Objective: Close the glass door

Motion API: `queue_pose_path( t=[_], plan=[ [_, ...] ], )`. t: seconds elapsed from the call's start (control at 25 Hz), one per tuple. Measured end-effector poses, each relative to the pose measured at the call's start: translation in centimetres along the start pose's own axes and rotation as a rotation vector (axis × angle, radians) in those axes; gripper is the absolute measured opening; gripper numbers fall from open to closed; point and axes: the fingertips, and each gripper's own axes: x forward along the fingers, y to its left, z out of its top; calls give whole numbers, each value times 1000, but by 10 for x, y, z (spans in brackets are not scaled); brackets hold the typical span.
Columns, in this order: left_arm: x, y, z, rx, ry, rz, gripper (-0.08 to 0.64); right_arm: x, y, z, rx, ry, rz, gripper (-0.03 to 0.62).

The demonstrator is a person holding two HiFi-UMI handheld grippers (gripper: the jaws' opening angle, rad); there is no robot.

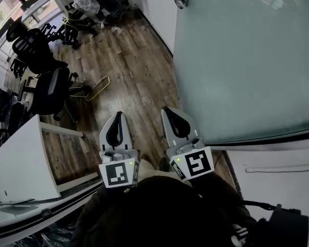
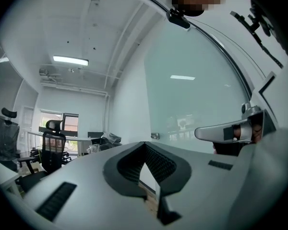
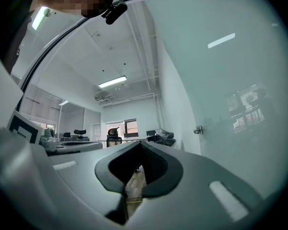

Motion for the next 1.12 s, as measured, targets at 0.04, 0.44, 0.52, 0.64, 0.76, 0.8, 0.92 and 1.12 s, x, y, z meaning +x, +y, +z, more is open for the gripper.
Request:
queue_pose_path(
  t=[0.04, 0.44, 0.52, 0.64, 0.76, 0.8, 0.92, 1.12],
  plan=[
    [20, -4, -1, 2, 2, -9, -3, 14, -17, 0, 4, 5, -7, 2],
    [193, 28, -41, -18, 47, -77, -3, 154, -117, -26, -6, 38, -105, 2],
    [238, 37, -44, -10, 38, -117, -3, 191, -138, -26, -14, 40, -129, 2],
    [309, 45, -58, 38, 37, -207, -3, 256, -176, -27, -31, 46, -161, 2],
    [364, 63, -65, 26, 44, -251, -3, 308, -198, -28, -41, 55, -193, 2],
    [379, 69, -66, 18, 46, -260, -3, 321, -203, -26, -44, 56, -202, 2],
    [419, 78, -72, -8, 56, -288, -3, 352, -222, -23, -56, 59, -229, 2],
    [470, 76, -77, -20, 56, -332, -3, 383, -253, -20, -72, 51, -271, 2]
  ],
)
